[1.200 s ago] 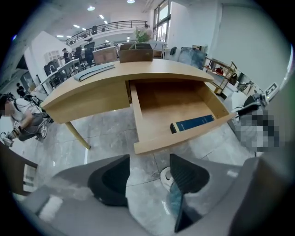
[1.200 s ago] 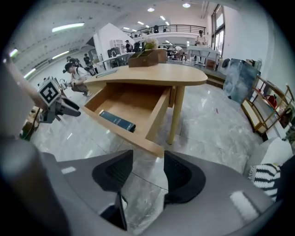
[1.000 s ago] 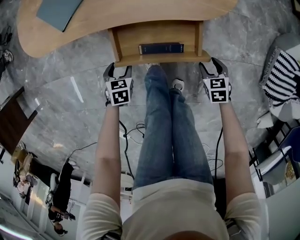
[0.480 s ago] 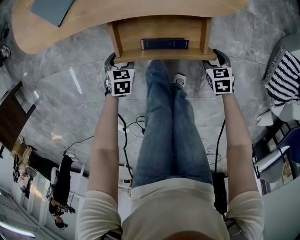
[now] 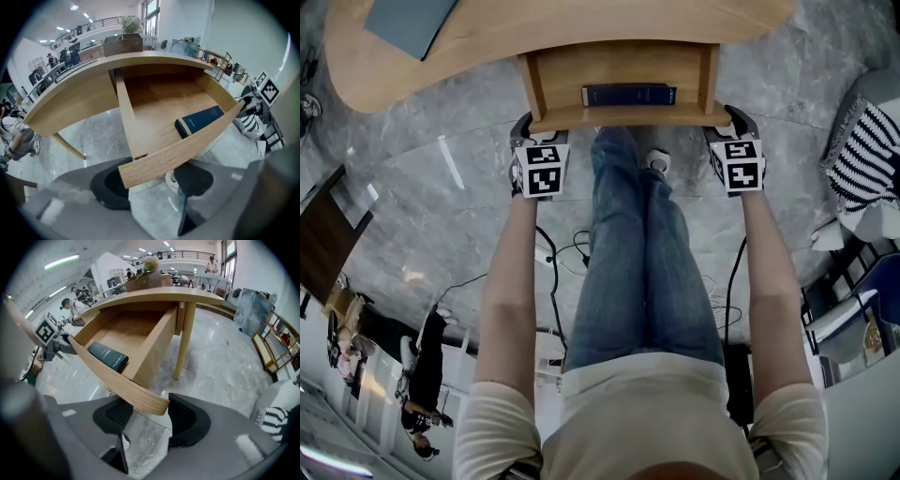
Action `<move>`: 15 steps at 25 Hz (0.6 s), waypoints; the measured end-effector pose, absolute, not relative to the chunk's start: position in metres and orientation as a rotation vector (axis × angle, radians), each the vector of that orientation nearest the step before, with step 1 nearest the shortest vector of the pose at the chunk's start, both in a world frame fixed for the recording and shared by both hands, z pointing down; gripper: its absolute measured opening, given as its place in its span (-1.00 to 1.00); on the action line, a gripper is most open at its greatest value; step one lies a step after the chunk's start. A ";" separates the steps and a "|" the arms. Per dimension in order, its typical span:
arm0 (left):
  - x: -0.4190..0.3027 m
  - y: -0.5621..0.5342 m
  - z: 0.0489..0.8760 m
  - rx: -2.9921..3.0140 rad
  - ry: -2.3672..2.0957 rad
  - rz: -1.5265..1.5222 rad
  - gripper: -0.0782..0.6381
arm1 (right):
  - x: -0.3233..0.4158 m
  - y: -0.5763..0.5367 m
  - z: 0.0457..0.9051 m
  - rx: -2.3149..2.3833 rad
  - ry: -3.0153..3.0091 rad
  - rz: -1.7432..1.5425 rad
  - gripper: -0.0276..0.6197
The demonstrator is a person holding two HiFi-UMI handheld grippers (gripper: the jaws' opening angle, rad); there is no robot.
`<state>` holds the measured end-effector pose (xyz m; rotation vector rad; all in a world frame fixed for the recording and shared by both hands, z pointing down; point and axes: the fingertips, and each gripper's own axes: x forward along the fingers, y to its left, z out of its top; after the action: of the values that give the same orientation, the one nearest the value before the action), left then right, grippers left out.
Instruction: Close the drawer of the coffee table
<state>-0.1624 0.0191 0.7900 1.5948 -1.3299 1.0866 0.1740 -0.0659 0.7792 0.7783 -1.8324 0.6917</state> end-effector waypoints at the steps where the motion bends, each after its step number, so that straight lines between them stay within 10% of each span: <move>1: -0.162 0.019 0.788 1.596 -1.327 1.087 -0.01 | 0.174 -0.066 0.777 0.779 -1.833 0.692 -0.20; 15: -0.163 0.018 0.771 1.579 -1.295 1.105 -0.01 | 0.173 -0.068 0.761 0.773 -1.807 0.714 -0.19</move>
<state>-0.1627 0.0184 0.7710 1.5787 -1.2947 1.1053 0.1734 -0.0678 0.7606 0.7726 -1.8068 0.7140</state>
